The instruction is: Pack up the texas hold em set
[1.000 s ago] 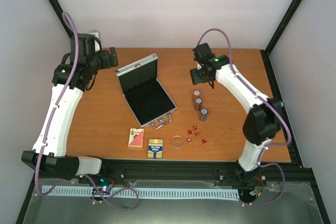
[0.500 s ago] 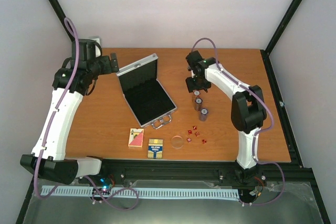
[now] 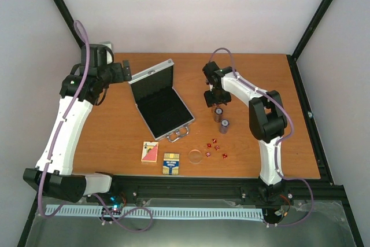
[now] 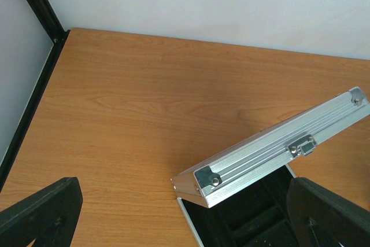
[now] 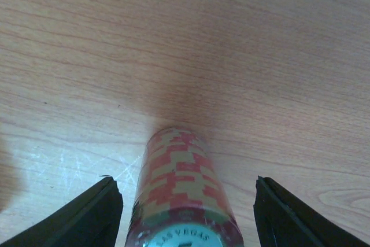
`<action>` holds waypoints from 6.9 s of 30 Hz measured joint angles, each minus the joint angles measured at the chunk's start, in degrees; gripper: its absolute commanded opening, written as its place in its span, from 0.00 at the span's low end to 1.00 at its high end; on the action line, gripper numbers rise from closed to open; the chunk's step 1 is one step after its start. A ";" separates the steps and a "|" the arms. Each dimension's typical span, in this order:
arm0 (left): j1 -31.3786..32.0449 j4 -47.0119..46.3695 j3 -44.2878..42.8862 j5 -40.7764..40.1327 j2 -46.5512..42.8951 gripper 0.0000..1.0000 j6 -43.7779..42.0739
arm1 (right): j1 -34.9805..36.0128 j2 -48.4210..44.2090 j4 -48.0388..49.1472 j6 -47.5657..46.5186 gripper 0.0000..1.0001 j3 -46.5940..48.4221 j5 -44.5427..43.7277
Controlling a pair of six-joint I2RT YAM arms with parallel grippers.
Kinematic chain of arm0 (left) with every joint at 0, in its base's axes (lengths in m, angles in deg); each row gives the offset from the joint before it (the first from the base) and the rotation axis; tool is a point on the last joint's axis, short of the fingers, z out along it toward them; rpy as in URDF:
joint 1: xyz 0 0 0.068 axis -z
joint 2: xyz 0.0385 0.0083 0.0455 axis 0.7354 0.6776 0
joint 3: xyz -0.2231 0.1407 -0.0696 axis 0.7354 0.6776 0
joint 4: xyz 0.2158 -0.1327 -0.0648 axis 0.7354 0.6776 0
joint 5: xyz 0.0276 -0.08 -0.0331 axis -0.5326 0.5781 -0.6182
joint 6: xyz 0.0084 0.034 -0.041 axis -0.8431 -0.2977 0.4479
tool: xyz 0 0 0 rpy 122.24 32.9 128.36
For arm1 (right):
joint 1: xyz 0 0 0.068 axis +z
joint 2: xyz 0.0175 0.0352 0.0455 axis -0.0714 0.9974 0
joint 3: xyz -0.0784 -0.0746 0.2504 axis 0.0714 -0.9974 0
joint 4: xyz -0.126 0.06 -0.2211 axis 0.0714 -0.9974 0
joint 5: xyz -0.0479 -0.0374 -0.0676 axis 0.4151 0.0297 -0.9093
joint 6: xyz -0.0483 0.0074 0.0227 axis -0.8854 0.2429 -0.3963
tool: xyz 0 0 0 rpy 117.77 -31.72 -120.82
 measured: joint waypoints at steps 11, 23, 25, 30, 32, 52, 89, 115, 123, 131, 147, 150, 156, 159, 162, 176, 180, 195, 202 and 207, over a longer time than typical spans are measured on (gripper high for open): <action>0.02 0.04 0.74 -0.85 0.35 1.00 0.00 | -0.28 2.32 0.07 -0.63 0.52 -0.02 -0.02; 0.02 0.09 1.07 -0.90 0.52 1.00 0.07 | -0.55 3.17 0.42 -1.27 0.03 0.44 0.46; 0.00 0.09 1.20 -1.05 0.52 1.00 0.07 | -0.59 3.17 0.39 -1.27 0.03 0.48 0.52; 0.00 0.11 2.19 -1.25 0.52 1.00 0.09 | -0.61 3.21 -0.70 -1.42 0.03 1.97 1.88; 0.00 0.11 2.58 -1.22 0.52 1.00 0.15 | -0.61 3.21 -1.36 -1.49 0.03 4.28 3.39; 0.02 0.07 5.79 0.37 0.42 1.00 0.20 | 14.08 -5.64 26.49 0.96 0.03 -6.49 10.54; 0.00 0.07 6.49 0.92 -0.13 1.00 0.31 | 13.92 9.01 42.82 1.97 0.04 1.16 5.16; 0.02 0.11 6.82 1.57 -0.15 1.00 0.74 | 13.92 6.32 40.76 0.74 0.97 -1.68 3.37; 0.02 0.11 6.82 1.57 -0.24 1.00 0.72 | 13.86 -0.46 31.67 -1.97 1.00 0.70 9.18; 0.02 0.11 6.93 1.51 -0.50 1.00 0.74 | 13.05 -1.14 25.81 0.42 1.00 -2.38 25.73; 0.02 0.15 7.82 0.24 -1.84 1.00 0.72 | 12.85 3.63 23.56 4.50 1.00 -2.84 28.52; 0.02 0.20 7.82 0.20 -1.84 1.00 0.72 | 12.76 5.18 23.61 5.22 1.00 -2.05 27.65; 0.02 0.28 7.82 0.20 -1.84 1.00 0.70 | 12.39 6.25 25.68 6.36 1.00 -1.05 26.45; 0.02 0.37 7.82 0.17 -1.84 1.00 0.70 | 11.98 6.27 28.11 6.93 1.00 -1.05 26.64; 0.02 0.52 7.82 0.15 -1.81 1.00 0.70 | 11.63 6.27 31.08 7.82 1.00 -1.77 26.84; 0.02 0.92 7.91 -0.66 -1.81 1.00 0.66 | 11.28 6.40 37.11 8.59 1.00 -4.59 28.06; 0.02 0.90 7.91 -0.66 -1.81 1.00 0.66 | 11.28 1.75 34.67 6.80 1.00 -9.44 27.15; 0.00 0.92 8.46 -0.66 -1.81 1.00 0.76 | 15.87 -12.28 12.31 -3.63 1.00 -9.27 14.95; 0.02 1.22 8.85 -0.66 -2.67 1.00 1.66 | 24.26 -12.28 8.41 -1.40 1.00 -10.56 11.10; 0.02 1.77 8.74 -1.09 -3.67 1.00 1.64 | 28.81 -12.02 6.78 2.67 0.99 -9.03 8.66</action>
